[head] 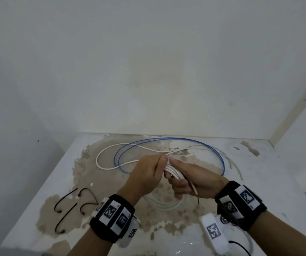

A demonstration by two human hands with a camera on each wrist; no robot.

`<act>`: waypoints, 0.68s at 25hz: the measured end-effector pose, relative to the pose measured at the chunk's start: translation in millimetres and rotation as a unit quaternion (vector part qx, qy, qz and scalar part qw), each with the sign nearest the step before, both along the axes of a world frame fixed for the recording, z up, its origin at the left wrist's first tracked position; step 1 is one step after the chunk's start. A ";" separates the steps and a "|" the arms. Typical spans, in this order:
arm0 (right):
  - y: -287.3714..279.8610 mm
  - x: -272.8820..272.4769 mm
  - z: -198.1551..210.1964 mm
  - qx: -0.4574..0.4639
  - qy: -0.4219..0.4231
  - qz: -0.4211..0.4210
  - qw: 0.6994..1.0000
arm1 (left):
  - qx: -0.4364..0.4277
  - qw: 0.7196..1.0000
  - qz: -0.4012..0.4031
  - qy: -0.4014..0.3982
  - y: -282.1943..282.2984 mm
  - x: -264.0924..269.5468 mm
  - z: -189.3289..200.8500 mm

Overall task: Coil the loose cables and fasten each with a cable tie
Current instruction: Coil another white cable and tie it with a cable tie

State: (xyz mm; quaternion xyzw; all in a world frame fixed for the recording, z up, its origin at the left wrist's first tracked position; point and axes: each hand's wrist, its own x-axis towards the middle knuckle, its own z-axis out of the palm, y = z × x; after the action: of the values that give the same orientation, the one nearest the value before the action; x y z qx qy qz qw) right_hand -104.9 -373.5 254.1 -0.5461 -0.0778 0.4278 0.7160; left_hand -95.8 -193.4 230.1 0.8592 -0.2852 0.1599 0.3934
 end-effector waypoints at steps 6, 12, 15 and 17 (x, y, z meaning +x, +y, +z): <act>51.1 -9.1 -21.9 -0.093 -0.028 -0.010 0.995 | -0.135 0.981 0.076 0.118 52.8 -8.5 -44.1; 87.4 -9.9 -47.2 -0.130 -0.007 -0.055 0.990 | -0.065 0.875 0.357 0.320 199.4 -33.8 -165.4; 105.9 -6.5 -55.1 -0.125 0.013 -0.069 0.990 | 0.059 0.819 0.426 0.380 252.2 -45.9 -208.6; 115.7 -3.4 -59.8 -0.118 0.021 -0.079 0.990 | 0.172 0.804 0.430 0.373 267.9 -43.4 -224.6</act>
State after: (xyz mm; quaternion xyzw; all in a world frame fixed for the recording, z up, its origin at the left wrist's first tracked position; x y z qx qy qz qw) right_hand -108.4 -257.8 194.3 -0.6219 0.0311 0.3876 0.6798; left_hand -139.2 74.5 5.5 0.9407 0.2591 -0.0721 0.2066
